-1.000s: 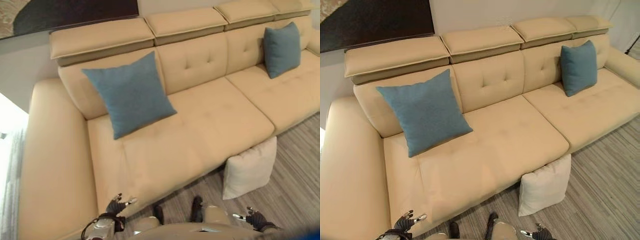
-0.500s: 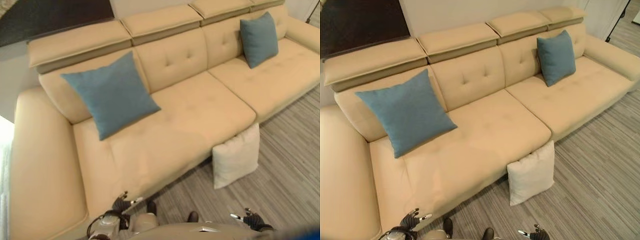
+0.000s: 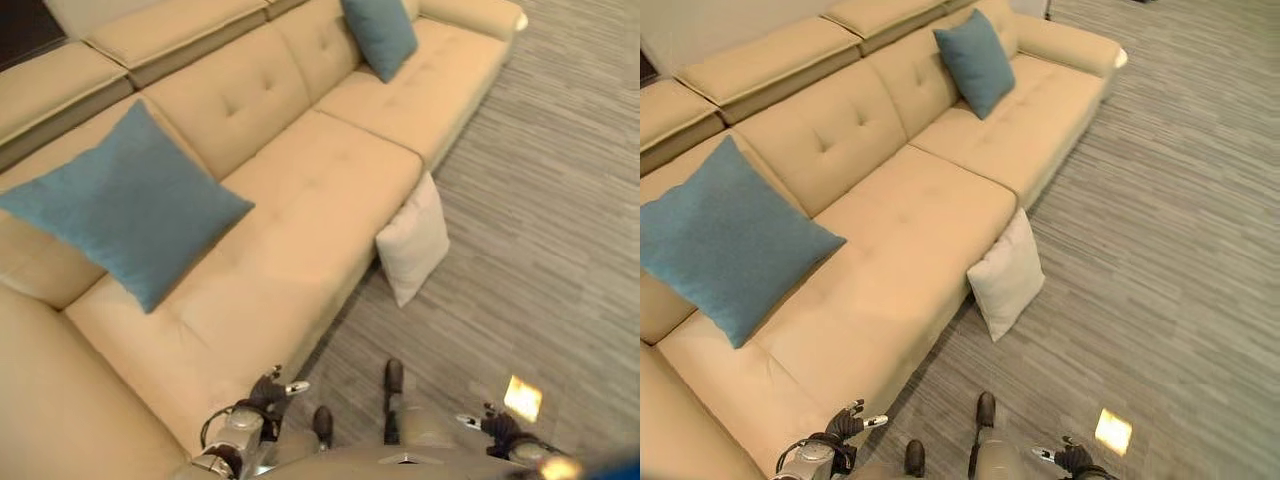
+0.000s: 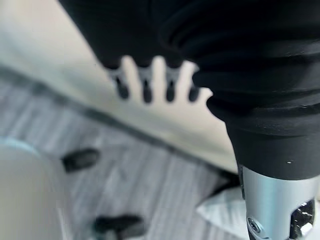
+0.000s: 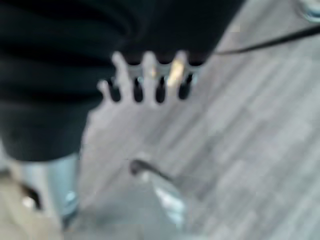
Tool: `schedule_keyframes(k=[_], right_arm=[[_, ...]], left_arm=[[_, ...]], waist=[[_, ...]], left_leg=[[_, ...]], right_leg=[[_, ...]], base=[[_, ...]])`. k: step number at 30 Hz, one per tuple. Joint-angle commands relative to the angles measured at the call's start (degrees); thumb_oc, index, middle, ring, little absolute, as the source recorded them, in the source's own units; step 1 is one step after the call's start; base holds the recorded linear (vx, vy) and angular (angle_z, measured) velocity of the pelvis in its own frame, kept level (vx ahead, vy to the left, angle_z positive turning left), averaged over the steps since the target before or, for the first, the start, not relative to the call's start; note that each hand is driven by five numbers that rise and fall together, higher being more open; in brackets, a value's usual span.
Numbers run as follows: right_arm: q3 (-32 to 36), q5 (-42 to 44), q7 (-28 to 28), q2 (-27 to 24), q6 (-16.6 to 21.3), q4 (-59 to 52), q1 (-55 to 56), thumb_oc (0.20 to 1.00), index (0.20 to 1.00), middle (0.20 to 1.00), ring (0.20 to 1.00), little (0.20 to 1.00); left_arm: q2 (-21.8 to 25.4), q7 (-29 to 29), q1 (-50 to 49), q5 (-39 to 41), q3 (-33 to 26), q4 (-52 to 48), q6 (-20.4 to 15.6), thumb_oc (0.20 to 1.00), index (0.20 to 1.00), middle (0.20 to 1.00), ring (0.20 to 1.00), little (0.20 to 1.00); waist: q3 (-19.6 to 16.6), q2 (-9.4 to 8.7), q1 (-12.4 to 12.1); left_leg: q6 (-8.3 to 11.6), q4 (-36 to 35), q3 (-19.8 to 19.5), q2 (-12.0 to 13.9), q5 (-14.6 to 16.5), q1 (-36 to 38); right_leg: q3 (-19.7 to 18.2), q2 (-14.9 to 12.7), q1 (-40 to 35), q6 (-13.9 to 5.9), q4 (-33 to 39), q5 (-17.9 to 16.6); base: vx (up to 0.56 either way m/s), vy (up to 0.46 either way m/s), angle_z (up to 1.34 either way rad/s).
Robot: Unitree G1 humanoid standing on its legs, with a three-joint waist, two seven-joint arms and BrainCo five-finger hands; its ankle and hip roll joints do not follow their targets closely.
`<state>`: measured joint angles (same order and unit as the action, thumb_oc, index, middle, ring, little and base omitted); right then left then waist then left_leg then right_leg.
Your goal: Pick up all the scattered cushions and arrange them neatly on the sofa.
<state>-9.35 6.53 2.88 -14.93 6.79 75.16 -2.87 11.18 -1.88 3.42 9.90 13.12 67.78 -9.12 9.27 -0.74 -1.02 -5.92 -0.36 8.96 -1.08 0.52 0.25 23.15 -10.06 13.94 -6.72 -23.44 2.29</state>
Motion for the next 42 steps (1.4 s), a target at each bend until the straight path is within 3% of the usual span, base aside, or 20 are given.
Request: schedule_keyframes(k=[1, 4, 5, 7, 9, 13, 15, 16, 18, 19, 25, 27, 29, 33, 37, 38, 40, 42], right_arm=[[-0.3, -0.3, 0.1, -1.5, 1.0, -1.4, 0.7, 1.0, 1.0, 1.0, 1.0, 1.0], [-0.3, -0.8, 0.4, -1.3, 0.9, -1.2, 0.8, 1.0, 1.0, 1.0, 1.0, 1.0], [-0.4, -1.1, 0.4, -1.2, 0.7, -1.2, 0.6, 1.0, 1.0, 1.0, 1.0, 1.0], [-0.9, -1.1, 0.3, -1.0, 0.7, -1.5, 0.6, 1.0, 1.0, 1.0, 1.0, 1.0], [-1.1, -0.9, 0.3, -1.0, 0.9, -1.6, 0.5, 1.0, 1.0, 1.0, 1.0, 1.0], [-0.7, 1.3, 0.4, -0.8, 1.4, -1.8, 0.6, 1.0, 1.0, 1.0, 1.0, 1.0], [-0.5, 1.8, 0.5, -1.0, 1.5, -1.9, 0.8, 1.0, 1.0, 1.0, 1.0, 1.0], [-0.3, 2.3, 0.4, -1.4, 1.5, -1.7, 1.1, 1.0, 1.0, 1.0, 1.0, 1.0], [-1.0, 2.2, 0.4, -1.7, 1.7, -1.9, 0.6, 1.0, 1.0, 1.0, 1.0, 1.0], [-1.1, 2.2, 0.2, -1.7, 1.8, -1.9, 0.3, 1.0, 1.0, 1.0, 1.0, 1.0], [-1.0, 1.6, 0.0, -1.5, 1.7, -1.2, 0.3, 1.0, 1.0, 1.0, 1.0, 1.0], [-1.3, 1.4, 0.0, -0.9, 1.5, -1.0, -0.1, 1.0, 1.0, 1.0, 1.0, 1.0], [-1.8, 1.0, 0.3, -0.7, 1.4, -1.2, -1.1, 1.0, 1.0, 1.0, 1.0, 1.0], [-2.4, 0.5, 0.5, -0.8, 1.4, -1.6, -1.5, 1.0, 1.0, 1.0, 1.0, 1.0], [-2.4, 0.3, 0.6, -0.8, 1.2, -1.7, -1.6, 1.0, 1.0, 1.0, 1.0, 1.0], [-2.8, 0.1, 0.2, -0.6, 1.4, -1.5, -1.0, 1.0, 1.0, 1.0, 1.0, 1.0], [-2.8, 0.1, 0.0, -1.0, 1.5, -1.7, -0.4, 1.0, 1.0, 1.0, 1.0, 1.0], [-2.8, 1.6, 0.6, -2.0, 2.0, -2.7, -1.2, 1.0, 1.0, 1.0, 1.0, 1.0]], left_arm=[[1.2, 0.2, 1.9, -1.5, -0.9, 1.0, -0.6, 1.0, 1.0, 1.0, 1.0, 1.0], [1.1, 0.6, 1.5, -0.8, -1.6, 1.3, -0.3, 1.0, 1.0, 1.0, 1.0, 1.0], [1.2, 0.8, 1.3, -1.4, -1.9, 1.9, -0.1, 1.0, 1.0, 1.0, 1.0, 1.0], [1.3, 0.7, 0.7, -1.2, -2.7, 2.0, -0.1, 1.0, 1.0, 1.0, 1.0, 1.0], [1.4, 0.5, 0.7, -1.2, -3.1, 2.0, -0.2, 1.0, 1.0, 1.0, 1.0, 1.0], [1.1, 0.0, 1.5, -0.4, -3.3, 2.7, -0.4, 1.0, 1.0, 1.0, 1.0, 1.0], [0.9, 0.0, 1.6, -0.6, -2.8, 2.7, -0.4, 1.0, 1.0, 1.0, 1.0, 1.0], [0.1, 0.1, 1.6, -0.7, -1.7, 2.5, -0.5, 1.0, 1.0, 1.0, 1.0, 1.0], [-0.8, 0.0, 2.0, -0.2, -1.1, 2.8, -0.6, 1.0, 1.0, 1.0, 1.0, 1.0], [-1.0, -0.1, 2.2, 0.3, -1.1, 2.7, -0.6, 1.0, 1.0, 1.0, 1.0, 1.0], [-1.6, -0.2, 2.1, 0.0, -0.8, 3.6, -0.7, 1.0, 1.0, 1.0, 1.0, 1.0], [-1.0, -0.6, 2.1, 1.5, -1.9, 2.9, -0.8, 1.0, 1.0, 1.0, 1.0, 1.0], [-0.3, -0.8, 2.4, 1.3, -2.0, 2.8, -0.7, 1.0, 1.0, 1.0, 1.0, 1.0], [0.5, -0.8, 2.4, 0.6, -2.5, 3.4, -0.6, 1.0, 1.0, 1.0, 1.0, 1.0], [0.6, -1.0, 2.5, 0.4, -2.3, 3.8, -0.7, 1.0, 1.0, 1.0, 1.0, 1.0], [0.2, -0.7, 1.7, 0.5, -2.1, 4.4, -0.9, 1.0, 1.0, 1.0, 1.0, 1.0], [-0.1, -0.4, 1.3, 1.5, -2.4, 4.0, -1.0, 1.0, 1.0, 1.0, 1.0, 1.0], [-0.4, -0.4, 2.1, 2.8, -1.9, 3.7, -0.8, 1.0, 1.0, 1.0, 1.0, 1.0]], waist=[[-1.8, -0.84, -2.2], [-2.6, -0.8, -3.8], [-3.3, -1.32, -5.4], [-3.9, -2.34, -6.4], [-4.1, -2.61, -6.6], [-3.6, -2.91, -4.3], [-3.6, -2.86, -3.7], [-2.7, -2.84, -3.6], [-1.8, -3.0, -5.1], [-1.8, -3.09, -5.1], [-2.8, -2.54, -4.4], [-2.4, -2.35, -5.0], [-1.6, -1.96, -5.3], [-1.8, -2.23, -5.4], [-1.8, -1.8, -3.8], [-2.8, -2.26, -3.1], [-2.9, -2.25, -3.4], [-0.6, -3.27, -4.3]], left_leg=[[4.97, -0.6, -5.3, -0.6, 1.4, 2.0], [5.13, -0.2, -2.6, 0.2, 1.3, 1.2], [5.45, -0.3, 0.5, 0.9, 0.6, 0.8], [6.21, -1.6, 3.2, 1.7, -0.5, 0.4], [6.47, -1.9, 3.6, 2.0, -0.9, 0.2], [7.78, -0.3, 3.5, 3.5, -1.9, -0.7], [7.96, 0.8, 3.4, 3.8, -1.8, -1.0], [8.16, 3.3, -0.2, 3.5, -1.0, -1.5], [8.3, 5.7, -11.6, -0.8, 0.3, -3.2], [8.2, 4.8, -13.0, -1.2, 0.8, -3.1], [6.9, 2.0, -11.6, -1.4, 1.0, -1.0], [5.82, 1.2, -10.8, -1.3, 1.3, 0.3], [5.08, 0.2, -8.9, -0.5, 1.6, 1.7], [5.71, -2.1, -6.5, 0.6, 2.9, 4.8], [6.37, -1.9, -7.4, 1.6, 3.8, 6.6], [6.91, -0.4, -8.0, 2.2, 5.1, 7.5], [8.41, 7.1, -8.6, 3.0, 3.6, 6.2], [9.64, 21.7, -7.6, 3.7, 0.2, -1.4]], right_leg=[[-3.6, 1.5, -10.0, -1.41, 12.2, -3.6], [0.8, 0.1, -13.6, -1.42, 12.1, -1.9], [3.9, -0.8, -16.6, -2.29, 13.1, -2.2], [5.9, -0.2, -18.5, -2.96, 17.8, -2.3], [4.8, 0.3, -18.1, -3.07, 18.8, -2.1], [0.1, 3.4, -18.1, -1.61, 22.9, -1.8], [-0.3, 3.8, -18.1, -1.19, 23.2, -1.8], [-2.0, 4.2, -18.2, -0.48, 23.4, -1.4], [-5.5, 4.9, -17.2, -0.02, 23.2, -2.0], [-6.7, 5.1, -16.8, -0.27, 23.3, -2.4], [-9.2, 4.8, -15.5, -1.34, 21.7, -3.1], [-9.3, 3.9, -13.4, -2.01, 17.5, -3.5], [-6.4, 2.1, -10.4, -3.03, 12.4, -4.4], [-1.3, 1.0, -8.9, -2.22, 19.5, -7.9], [-4.0, 1.1, -6.4, -2.51, 21.0, -9.0], [-6.0, 2.4, -8.0, -1.75, 22.5, -8.3], [-5.5, 3.2, -9.7, -0.61, 22.5, -7.4], [-3.8, 3.3, -12.9, 1.5, 23.1, -6.1]], base=[[-0.14, -0.029, -0.06], [-0.13, -0.061, -0.51], [-0.22, -0.162, -0.78], [-0.18, -0.207, -1.02], [-0.08, -0.139, -1.32], [-0.08, -0.218, -0.33], [-0.06, -0.135, -0.32], [-0.08, -0.091, -0.52], [-0.09, -0.11, -0.59], [-0.04, -0.055, -1.17], [0.04, 0.049, -0.68], [0.06, 0.092, -0.56], [0.04, 0.028, -1.25], [0.16, -0.124, -0.72], [0.23, -0.175, -0.2], [0.27, -0.252, 0.38], [0.24, -0.307, 0.38], [0.12, -0.363, 0.08]])
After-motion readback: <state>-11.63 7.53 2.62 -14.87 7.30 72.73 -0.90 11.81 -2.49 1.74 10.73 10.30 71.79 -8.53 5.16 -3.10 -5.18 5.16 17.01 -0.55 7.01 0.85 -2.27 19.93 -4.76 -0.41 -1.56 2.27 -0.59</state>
